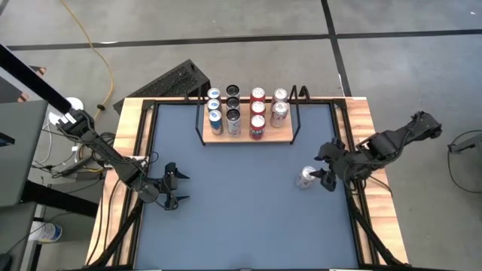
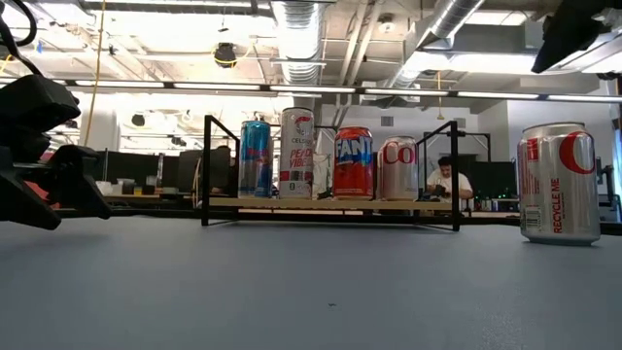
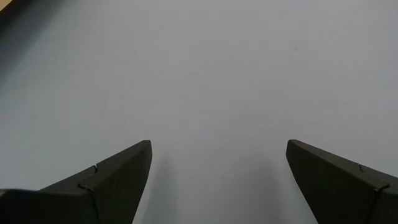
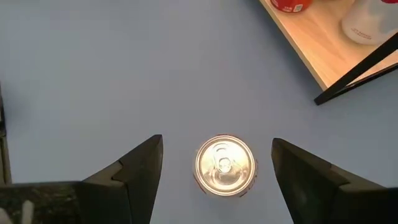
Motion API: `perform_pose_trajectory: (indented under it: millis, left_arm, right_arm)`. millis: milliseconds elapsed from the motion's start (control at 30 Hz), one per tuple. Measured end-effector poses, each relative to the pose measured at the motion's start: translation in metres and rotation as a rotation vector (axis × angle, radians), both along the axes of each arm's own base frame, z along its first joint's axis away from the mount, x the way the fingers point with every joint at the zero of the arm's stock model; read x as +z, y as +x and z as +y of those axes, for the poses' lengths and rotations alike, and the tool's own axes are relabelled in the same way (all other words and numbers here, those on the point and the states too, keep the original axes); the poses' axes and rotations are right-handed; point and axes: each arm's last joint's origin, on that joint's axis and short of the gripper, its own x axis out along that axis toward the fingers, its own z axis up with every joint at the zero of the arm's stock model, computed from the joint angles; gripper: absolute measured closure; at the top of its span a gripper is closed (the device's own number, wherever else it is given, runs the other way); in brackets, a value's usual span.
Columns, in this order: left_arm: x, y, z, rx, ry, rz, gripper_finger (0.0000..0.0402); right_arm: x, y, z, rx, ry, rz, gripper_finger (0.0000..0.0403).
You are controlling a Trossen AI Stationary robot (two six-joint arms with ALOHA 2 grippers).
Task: Place canned beverage on shelf
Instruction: Put the red-silver soda can on the shelf aligned with the other red-silver soda cans
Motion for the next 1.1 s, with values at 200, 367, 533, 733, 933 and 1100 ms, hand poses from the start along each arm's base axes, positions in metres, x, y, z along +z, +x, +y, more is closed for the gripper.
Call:
perform_pose_trajectory:
  millis: [200,367,533,733,933,1100]
  left_arm:
    - [0.0,0.0,0.0,0.0,0.0,0.0,0.004]
    - [0.0,0.0,0.0,0.0,0.001,0.002,0.004]
    - [0.0,0.0,0.0,0.0,0.003,0.004,0.004]
    - [0.0,0.0,0.0,0.0,0.003,0.004,0.004]
    - [0.0,0.0,0.0,0.0,0.003,0.004,0.004]
    - [0.0,0.0,0.0,0.0,0.004,0.005,0.004]
  right_arm:
    - [-0.004,0.007,0.0,0.063,-0.036,0.056,0.0116]
    - [-0.009,0.014,-0.001,0.114,0.009,0.122,0.0116]
    - [-0.007,0.023,0.0,0.242,-0.032,0.166,0.0116]
    - [-0.008,0.031,0.001,0.347,-0.124,0.248,0.0116]
    - [-0.021,0.046,0.0,0.386,-0.144,0.345,0.0116]
    - [-0.032,0.056,-0.005,0.388,-0.111,0.447,0.0117]
